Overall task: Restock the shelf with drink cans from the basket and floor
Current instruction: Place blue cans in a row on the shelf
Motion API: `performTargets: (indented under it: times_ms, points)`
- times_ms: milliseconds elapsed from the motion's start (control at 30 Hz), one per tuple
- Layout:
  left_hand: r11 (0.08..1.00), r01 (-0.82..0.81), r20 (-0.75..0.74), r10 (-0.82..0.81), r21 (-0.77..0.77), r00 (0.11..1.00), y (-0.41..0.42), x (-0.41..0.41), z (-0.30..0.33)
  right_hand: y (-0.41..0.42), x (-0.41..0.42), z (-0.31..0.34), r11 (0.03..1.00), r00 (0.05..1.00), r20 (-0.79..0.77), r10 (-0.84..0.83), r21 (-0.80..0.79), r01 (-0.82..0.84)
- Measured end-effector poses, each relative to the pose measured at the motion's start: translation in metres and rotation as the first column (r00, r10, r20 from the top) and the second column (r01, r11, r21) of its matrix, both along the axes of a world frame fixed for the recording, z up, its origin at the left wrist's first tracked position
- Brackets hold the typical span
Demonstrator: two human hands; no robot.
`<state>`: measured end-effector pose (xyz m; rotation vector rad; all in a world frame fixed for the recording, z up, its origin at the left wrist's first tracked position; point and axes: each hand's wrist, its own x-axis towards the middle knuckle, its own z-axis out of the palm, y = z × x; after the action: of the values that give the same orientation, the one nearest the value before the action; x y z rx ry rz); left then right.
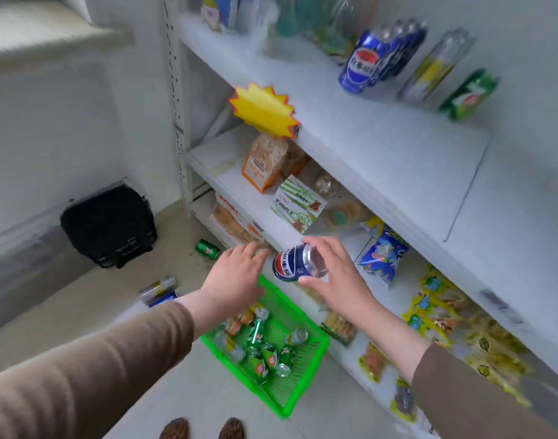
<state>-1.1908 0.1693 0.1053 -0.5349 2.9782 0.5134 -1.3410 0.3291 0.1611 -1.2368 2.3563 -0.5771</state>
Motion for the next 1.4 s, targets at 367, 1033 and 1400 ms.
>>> performTargets:
  times_ms: [367,1033,1400]
  points:
    - [0.991,-0.023,-0.262,-0.012,-0.128,0.965,-0.053,-0.072,0.178,-0.044,-0.067,0.195,0.982,0.997,-0.029,-0.066,-0.182,0.06]
    - [0.98,-0.021,-0.237,-0.027,-0.197,0.971,-0.147,-0.172,0.219,-0.132,-0.158,0.19,0.655,0.042,0.994,-0.104,0.037,0.755]
    - [0.969,0.09,-0.196,-0.137,-0.232,0.971,-0.203,-0.196,0.223,-0.188,-0.146,0.154,0.461,0.456,0.841,-0.292,-0.294,0.837]
